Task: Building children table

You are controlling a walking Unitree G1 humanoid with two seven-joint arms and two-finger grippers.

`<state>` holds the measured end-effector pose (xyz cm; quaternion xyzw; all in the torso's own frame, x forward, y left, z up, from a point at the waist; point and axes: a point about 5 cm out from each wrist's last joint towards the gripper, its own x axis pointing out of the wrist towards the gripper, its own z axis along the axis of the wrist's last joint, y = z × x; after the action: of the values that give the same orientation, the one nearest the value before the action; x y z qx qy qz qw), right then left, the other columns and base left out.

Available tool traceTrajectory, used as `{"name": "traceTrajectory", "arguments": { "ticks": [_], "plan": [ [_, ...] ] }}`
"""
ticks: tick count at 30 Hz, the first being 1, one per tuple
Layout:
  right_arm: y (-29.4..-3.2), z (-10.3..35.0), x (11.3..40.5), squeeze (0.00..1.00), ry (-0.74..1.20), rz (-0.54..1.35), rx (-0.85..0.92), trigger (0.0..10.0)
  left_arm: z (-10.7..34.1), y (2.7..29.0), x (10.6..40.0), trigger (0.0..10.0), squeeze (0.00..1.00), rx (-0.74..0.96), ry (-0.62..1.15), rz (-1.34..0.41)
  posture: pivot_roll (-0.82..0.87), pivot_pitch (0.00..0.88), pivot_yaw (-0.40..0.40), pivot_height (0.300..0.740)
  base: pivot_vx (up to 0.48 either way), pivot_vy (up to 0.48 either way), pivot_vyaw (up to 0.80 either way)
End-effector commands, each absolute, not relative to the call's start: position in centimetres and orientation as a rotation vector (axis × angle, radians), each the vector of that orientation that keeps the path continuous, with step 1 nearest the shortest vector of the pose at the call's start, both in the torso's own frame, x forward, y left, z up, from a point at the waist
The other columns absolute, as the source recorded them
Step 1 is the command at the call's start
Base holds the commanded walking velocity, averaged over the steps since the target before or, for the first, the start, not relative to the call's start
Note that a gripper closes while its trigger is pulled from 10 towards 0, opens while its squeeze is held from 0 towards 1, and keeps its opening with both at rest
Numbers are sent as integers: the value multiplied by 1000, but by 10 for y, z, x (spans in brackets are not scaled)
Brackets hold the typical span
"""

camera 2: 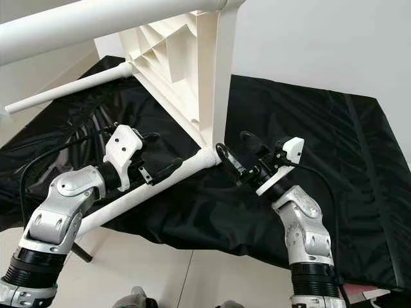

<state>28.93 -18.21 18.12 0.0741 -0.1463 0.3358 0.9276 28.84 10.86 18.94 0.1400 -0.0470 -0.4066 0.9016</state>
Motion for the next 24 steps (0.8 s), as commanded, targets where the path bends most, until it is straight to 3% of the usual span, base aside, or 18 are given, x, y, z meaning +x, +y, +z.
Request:
{"name": "traceTrajectory", "arguments": {
  "ticks": [1,24],
  "plan": [
    [-185,189,297,0,-325,684,124,10000,190,116,292,10000,0,295,-99,-695,24,0,-27,740,0,0,0],
    [-155,224,354,0,-404,705,48,10000,196,112,285,10000,0,281,-119,-673,79,0,-68,740,0,0,0]
  ]
}}
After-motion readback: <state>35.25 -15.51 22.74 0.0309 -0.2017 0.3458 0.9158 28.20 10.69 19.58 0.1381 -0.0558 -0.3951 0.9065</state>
